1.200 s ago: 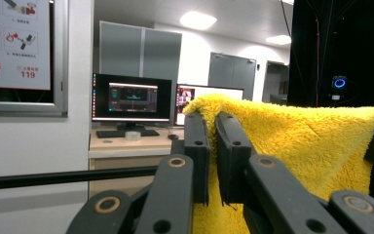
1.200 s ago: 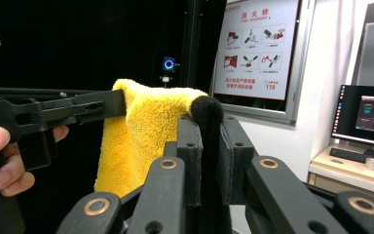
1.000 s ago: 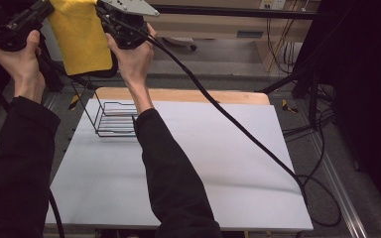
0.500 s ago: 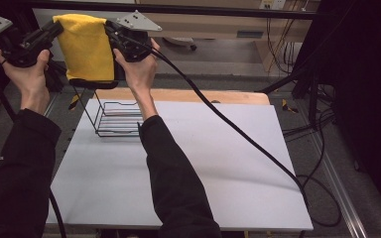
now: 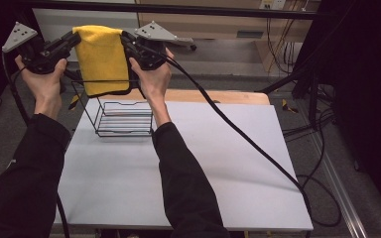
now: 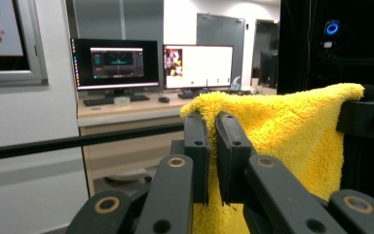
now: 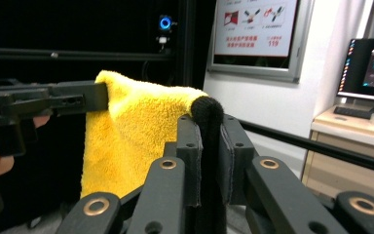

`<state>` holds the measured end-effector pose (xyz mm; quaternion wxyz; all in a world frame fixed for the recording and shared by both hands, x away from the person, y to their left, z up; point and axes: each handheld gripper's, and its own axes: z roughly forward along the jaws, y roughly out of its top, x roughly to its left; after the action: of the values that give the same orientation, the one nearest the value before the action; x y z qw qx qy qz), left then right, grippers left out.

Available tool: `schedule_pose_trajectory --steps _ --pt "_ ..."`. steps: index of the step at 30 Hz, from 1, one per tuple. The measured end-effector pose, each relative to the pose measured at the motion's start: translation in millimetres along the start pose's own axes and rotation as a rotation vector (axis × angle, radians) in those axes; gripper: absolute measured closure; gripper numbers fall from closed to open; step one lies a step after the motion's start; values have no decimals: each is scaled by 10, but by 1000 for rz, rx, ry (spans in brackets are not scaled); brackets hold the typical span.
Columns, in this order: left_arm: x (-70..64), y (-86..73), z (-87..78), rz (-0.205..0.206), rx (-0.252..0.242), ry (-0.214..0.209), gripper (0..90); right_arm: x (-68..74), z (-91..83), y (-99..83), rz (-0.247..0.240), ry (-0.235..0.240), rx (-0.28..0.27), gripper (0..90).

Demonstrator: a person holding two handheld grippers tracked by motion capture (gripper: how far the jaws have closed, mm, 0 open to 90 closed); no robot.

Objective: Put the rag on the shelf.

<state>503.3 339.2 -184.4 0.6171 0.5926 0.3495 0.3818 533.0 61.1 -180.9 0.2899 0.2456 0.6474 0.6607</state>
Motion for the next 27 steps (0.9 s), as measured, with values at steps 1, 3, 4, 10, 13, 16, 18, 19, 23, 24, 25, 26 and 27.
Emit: schedule_pose_trajectory --steps 1,3,4,10,13,16,18,19,23,24,25,26,27 --pt "0 -23 -23 1 3 -1 843 9 -4 -24 1 5 7 813" --pt "0 -77 -82 -4 0 -8 843 36 -19 -66 -3 16 13 813" --pt "0 -103 -116 -8 0 -12 842 51 -32 -81 -10 21 17 812" --pt "-27 -218 -280 -12 8 -37 840 141 -94 -141 -38 31 41 812" --pt "-36 -244 -348 -6 5 -51 839 178 -121 -146 -44 36 45 812" --pt "-47 -243 -396 1 10 -68 837 194 -162 -151 -50 44 40 811" --pt "-59 -251 -421 7 13 -75 836 205 -189 -161 -54 50 39 811" --pt "-65 -259 -434 9 16 -75 835 216 -210 -171 -57 56 39 810" --pt "-91 -312 -476 13 35 -71 833 270 -264 -214 -77 66 51 810" --pt "-94 -330 -489 14 36 -71 833 285 -277 -225 -79 70 51 809" --pt "-95 -347 -501 11 37 -74 833 300 -290 -236 -82 72 51 809" --pt "-97 -362 -516 7 38 -75 833 312 -303 -247 -81 75 52 809" --pt "-98 -375 -530 4 37 -78 833 324 -315 -256 -83 78 54 809"
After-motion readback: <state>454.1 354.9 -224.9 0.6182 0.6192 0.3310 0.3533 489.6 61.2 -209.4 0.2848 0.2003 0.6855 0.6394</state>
